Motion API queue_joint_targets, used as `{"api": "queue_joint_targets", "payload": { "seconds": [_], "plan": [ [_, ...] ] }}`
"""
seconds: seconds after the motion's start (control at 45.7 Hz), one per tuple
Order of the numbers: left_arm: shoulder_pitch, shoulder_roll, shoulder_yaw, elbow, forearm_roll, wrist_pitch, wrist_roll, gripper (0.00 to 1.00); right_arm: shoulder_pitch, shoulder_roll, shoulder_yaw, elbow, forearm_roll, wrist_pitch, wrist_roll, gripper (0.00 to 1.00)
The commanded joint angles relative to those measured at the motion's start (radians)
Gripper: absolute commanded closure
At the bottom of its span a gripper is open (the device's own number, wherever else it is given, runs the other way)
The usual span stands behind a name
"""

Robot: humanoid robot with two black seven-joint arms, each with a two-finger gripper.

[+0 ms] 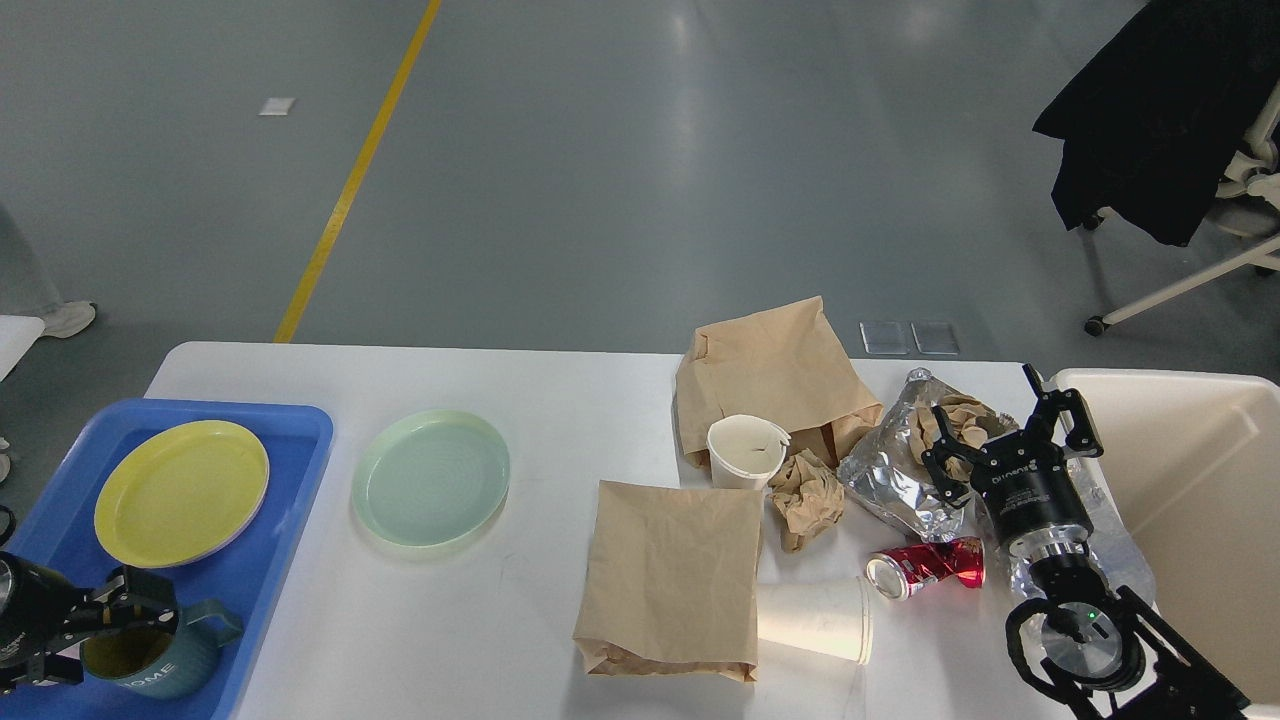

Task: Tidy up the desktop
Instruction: 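Lift the teal mug and set it on the tray near the pink cup, then release the mug and move the left gripper to the pale green plate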

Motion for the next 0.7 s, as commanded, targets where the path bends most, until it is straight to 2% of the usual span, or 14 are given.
{"api": "queue_joint_targets", "payload": {
  "seconds": [0.0, 0.197, 0.328, 0.46, 0.569, 0.679],
  "plan": [
    [-0.193, 0.012, 0.15, -0.152, 0.0, 0.009, -0.004, 0.06, 0.0, 0.0, 0.0, 0.0, 0.0, 0.0, 0.0, 0.0],
    [-0.581, -0.011, 0.436, -0.323, -0.021, -0.008, 0.004, 0.06, 0.0, 0.0, 0.0, 0.0, 0.0, 0.0, 0.0, 0.0],
    [-0.868, -0.13, 0.572, -0.425, -0.031, -0.04, -0.002, 0.05, 0.0, 0.0, 0.0, 0.0, 0.0, 0.0, 0.0, 0.0],
    [-1.006, -0.3, 0.6, -0.48, -0.185, -0.118, -0.002, 0.05, 0.0, 0.0, 0.0, 0.0, 0.0, 0.0, 0.0, 0.0],
    [-1.176, -0.383, 0.629, -0.557, -0.325, -0.19, -0.002, 0.05, 0.0, 0.0, 0.0, 0.0, 0.0, 0.0, 0.0, 0.0],
    [-1.287, -0.48, 0.622, -0.606, -0.412, -0.249, -0.002, 0.05, 0.0, 0.0, 0.0, 0.0, 0.0, 0.0, 0.0, 0.0]
  ]
}}
